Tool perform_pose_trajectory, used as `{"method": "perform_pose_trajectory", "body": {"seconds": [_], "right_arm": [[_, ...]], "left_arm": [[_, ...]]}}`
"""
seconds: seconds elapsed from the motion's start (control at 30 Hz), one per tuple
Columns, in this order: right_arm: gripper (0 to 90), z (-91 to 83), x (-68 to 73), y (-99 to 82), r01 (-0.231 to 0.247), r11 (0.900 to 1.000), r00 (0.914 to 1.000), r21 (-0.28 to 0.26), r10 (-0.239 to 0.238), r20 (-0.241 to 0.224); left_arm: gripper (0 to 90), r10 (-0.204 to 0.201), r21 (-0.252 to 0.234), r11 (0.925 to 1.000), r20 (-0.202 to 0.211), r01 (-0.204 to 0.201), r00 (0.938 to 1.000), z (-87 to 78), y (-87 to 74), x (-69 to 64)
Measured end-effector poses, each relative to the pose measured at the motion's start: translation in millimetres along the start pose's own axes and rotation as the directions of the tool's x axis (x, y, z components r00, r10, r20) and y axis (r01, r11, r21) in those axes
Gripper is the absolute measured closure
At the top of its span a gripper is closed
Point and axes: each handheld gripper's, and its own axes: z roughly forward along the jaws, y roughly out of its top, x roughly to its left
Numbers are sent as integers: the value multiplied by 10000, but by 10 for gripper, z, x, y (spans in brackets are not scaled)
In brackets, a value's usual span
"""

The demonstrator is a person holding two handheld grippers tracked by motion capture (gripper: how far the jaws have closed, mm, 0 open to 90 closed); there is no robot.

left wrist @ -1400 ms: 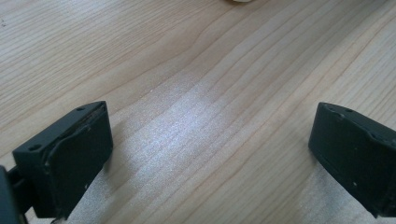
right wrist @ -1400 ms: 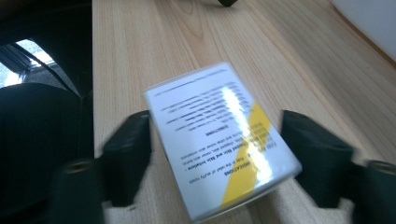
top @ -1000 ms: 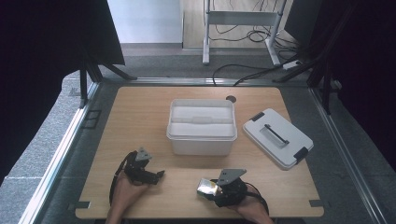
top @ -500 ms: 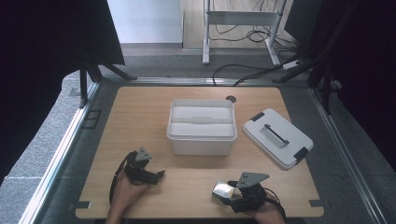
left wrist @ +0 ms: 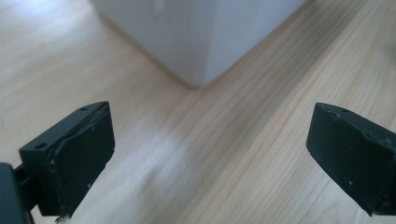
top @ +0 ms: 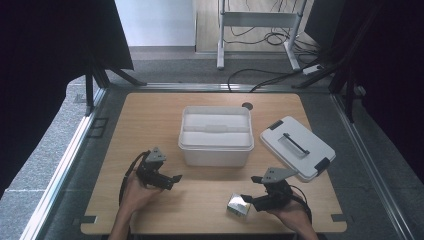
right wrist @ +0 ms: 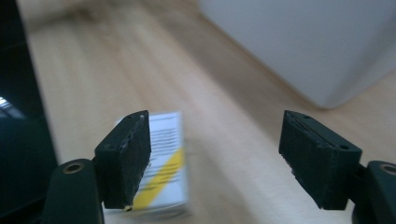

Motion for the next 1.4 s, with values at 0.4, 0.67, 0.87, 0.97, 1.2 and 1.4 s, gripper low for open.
{"method": "perform_pose_trajectory", "body": {"seconds": [0.4, 0.67, 0.87, 0.97, 1.2, 1.4], "right_arm": [[135, 195, -526, 295, -410, 9992, 9955, -30, 411, 860], [132, 366, -716, 459, -451, 9989, 9939, -156, 464, 1002], [176, 455, -786, 504, -529, 9985, 9934, -153, 542, 1011], [217, 432, -789, 495, -573, 9982, 9933, -175, 588, 998], [209, 350, -694, 444, -329, 9995, 9936, -20, 329, 1082], [207, 268, -618, 369, -322, 9995, 9942, -34, 324, 1023]], "left_arm": [[0, 298, -60, 9995, 762, -295, 9966, 178, 405, 127], [0, 351, -102, 9994, 940, -343, 9950, 325, 554, 180], [0, 491, -28, 9988, 825, -491, 9954, 381, 569, 146], [0, 502, -35, 9987, 815, -501, 9954, 348, 554, 105], [0, 673, 26, 9977, 710, -677, 9952, 306, 512, -55], [0, 810, 152, 9965, 772, -824, 9937, 259, 471, -182]]}}
